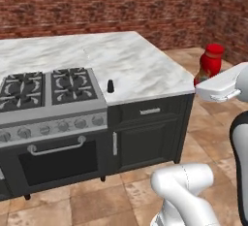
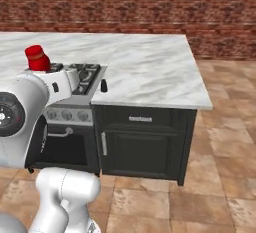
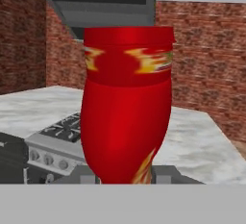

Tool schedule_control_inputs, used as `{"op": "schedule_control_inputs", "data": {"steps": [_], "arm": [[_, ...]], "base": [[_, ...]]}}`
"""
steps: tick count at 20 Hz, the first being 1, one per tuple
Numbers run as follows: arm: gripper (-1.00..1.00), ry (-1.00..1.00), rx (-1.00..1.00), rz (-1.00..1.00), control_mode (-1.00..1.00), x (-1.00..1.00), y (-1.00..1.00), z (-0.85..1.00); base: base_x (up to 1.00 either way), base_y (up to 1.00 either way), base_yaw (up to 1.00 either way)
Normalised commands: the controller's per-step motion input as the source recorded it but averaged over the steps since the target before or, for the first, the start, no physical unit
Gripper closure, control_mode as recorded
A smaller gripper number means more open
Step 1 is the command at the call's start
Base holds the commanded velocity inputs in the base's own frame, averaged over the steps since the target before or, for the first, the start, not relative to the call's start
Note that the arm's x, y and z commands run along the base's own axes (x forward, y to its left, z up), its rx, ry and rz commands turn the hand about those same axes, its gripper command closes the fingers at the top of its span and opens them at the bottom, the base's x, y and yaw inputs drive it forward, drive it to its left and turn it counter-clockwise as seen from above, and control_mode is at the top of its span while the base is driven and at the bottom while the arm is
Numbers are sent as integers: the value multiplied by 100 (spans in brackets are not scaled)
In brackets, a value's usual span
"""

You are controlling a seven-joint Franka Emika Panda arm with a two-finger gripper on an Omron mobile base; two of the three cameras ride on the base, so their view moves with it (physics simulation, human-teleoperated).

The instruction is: Take 2 condiments from the cabinet and move them on the counter near the stove.Make sure the condiments are lined up with each other, next to each other.

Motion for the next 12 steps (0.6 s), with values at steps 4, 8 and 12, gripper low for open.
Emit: {"op": "schedule_control_inputs", "data": {"steps": [4,8,12], "arm": [[100,0,0,0,100,0,0,0],[100,0,0,0,100,0,0,0],[100,0,0,0,100,0,0,0]], "base": [[12,100,7],[4,73,8],[0,24,5]]}}
